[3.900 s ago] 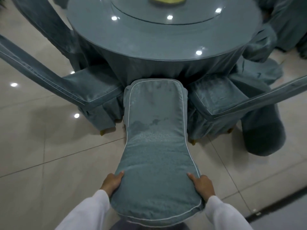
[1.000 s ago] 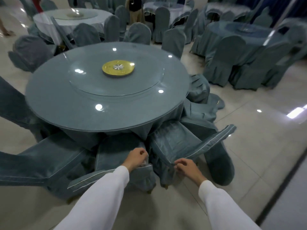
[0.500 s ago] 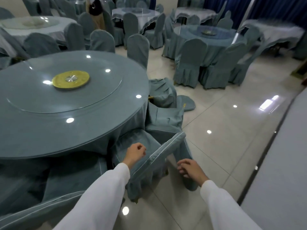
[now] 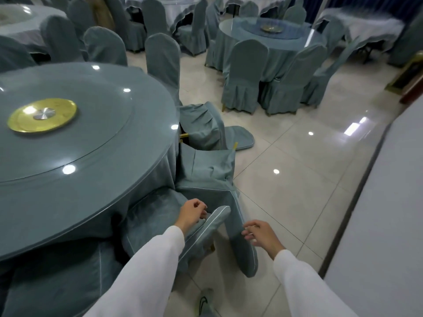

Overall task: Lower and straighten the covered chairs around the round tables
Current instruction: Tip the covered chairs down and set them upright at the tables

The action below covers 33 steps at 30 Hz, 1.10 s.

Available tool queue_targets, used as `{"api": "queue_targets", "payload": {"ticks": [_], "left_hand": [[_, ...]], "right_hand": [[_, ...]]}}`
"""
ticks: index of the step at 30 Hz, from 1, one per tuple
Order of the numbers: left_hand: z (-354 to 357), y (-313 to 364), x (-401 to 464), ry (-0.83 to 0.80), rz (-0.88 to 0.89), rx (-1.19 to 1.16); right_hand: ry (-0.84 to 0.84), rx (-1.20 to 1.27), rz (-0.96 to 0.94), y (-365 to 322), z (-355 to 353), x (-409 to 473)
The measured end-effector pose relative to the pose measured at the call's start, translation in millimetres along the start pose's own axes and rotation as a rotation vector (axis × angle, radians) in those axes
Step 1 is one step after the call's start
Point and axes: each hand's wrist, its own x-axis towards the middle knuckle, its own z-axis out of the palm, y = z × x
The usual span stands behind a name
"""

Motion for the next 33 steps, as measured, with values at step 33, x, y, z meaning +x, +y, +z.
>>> {"api": "queue_targets", "payload": {"ticks": [33], "left_hand": [[243.6,-2.1,200.0,0.018,-0.395,-0.053]], "right_hand": [[-0.495,-0.287,0.169,85.4,-126.1,312.0]]}}
